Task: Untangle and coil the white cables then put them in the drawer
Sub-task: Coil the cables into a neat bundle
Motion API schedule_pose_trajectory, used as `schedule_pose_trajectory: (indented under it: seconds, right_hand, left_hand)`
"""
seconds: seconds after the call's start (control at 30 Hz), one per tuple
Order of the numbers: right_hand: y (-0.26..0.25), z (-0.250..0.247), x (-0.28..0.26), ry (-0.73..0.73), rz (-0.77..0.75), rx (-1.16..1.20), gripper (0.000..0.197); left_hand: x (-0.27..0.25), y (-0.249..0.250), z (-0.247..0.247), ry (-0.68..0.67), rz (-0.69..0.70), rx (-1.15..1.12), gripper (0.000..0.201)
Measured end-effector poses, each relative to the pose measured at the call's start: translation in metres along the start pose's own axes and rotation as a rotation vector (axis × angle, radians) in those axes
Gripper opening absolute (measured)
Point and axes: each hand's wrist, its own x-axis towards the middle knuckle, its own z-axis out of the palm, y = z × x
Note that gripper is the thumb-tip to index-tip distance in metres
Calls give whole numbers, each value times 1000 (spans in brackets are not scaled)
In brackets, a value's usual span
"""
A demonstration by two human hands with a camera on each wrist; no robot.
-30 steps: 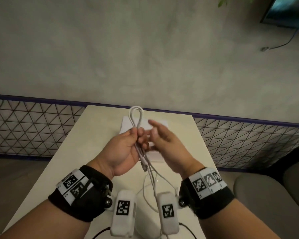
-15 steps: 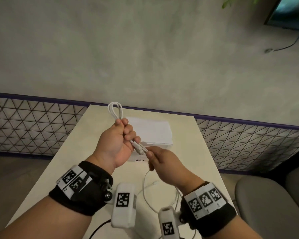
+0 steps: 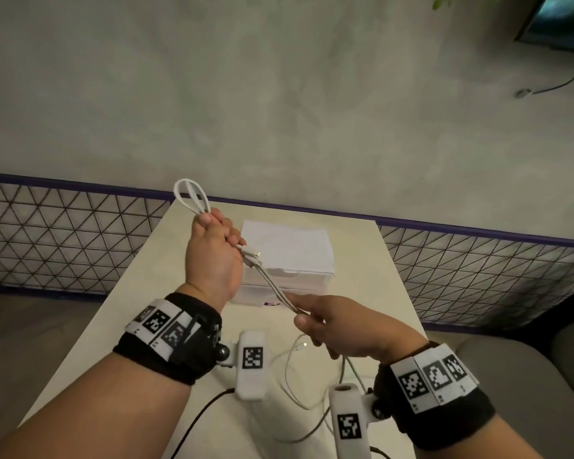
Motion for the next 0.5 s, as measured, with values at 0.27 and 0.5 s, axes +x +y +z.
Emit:
schedule_pose_trajectory:
  seconds: [0.27, 0.5]
  right_hand:
    - [-8, 5, 8, 25, -100, -261, 31]
    - [-42, -29, 5, 333, -195, -75, 5]
  left_hand:
    - [1, 1, 0, -28, 111, 207, 27]
    - [-21, -14, -3, -263, -40, 312, 31]
